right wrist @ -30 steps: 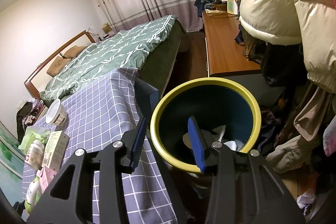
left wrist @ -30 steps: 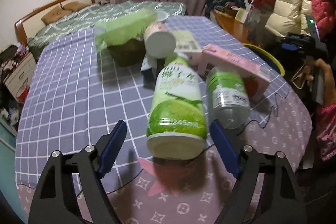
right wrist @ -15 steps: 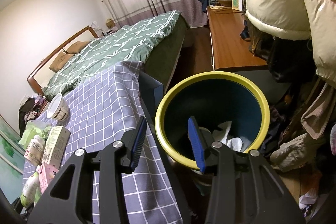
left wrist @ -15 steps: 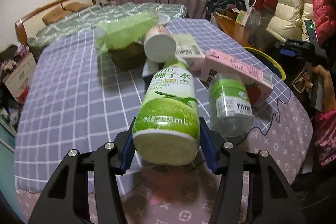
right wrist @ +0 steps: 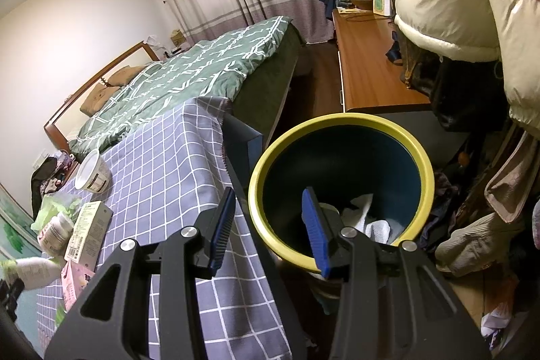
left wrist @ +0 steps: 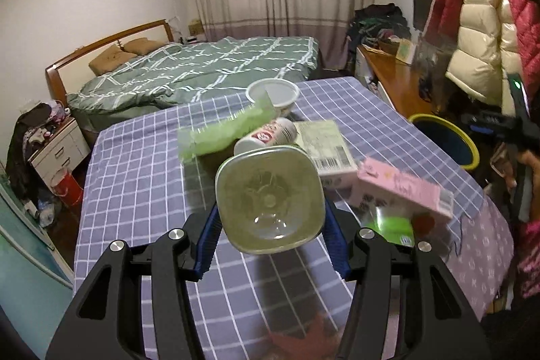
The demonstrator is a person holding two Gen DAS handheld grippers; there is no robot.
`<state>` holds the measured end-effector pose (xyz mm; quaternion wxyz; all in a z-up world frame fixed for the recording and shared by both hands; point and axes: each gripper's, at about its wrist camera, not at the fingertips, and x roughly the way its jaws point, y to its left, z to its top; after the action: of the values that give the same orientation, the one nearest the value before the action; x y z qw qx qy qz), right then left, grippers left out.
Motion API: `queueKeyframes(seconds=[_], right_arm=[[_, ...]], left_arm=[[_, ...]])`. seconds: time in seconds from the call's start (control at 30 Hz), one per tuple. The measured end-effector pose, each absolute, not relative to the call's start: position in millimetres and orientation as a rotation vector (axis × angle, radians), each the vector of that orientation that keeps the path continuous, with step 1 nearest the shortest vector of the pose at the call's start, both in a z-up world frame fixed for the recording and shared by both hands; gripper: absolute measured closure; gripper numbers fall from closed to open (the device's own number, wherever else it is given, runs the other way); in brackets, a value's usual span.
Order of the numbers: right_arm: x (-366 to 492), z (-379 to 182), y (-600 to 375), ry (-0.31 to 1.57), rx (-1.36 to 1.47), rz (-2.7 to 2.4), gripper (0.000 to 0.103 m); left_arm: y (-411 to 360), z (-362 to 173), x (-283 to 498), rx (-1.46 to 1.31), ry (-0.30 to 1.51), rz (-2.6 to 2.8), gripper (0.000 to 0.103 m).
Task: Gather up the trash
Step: 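Lift the bottle and carry it over the yellow bin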
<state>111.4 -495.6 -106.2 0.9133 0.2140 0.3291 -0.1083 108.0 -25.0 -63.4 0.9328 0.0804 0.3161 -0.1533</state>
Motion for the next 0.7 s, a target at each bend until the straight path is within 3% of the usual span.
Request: queueKeyframes(seconds=[0.7], right_arm=[[114,-118,-510,0.688,0.466,-0.243,0.063]], left_arm=[[-30,-45,156,0.115,0.618,-0.235,0.050]])
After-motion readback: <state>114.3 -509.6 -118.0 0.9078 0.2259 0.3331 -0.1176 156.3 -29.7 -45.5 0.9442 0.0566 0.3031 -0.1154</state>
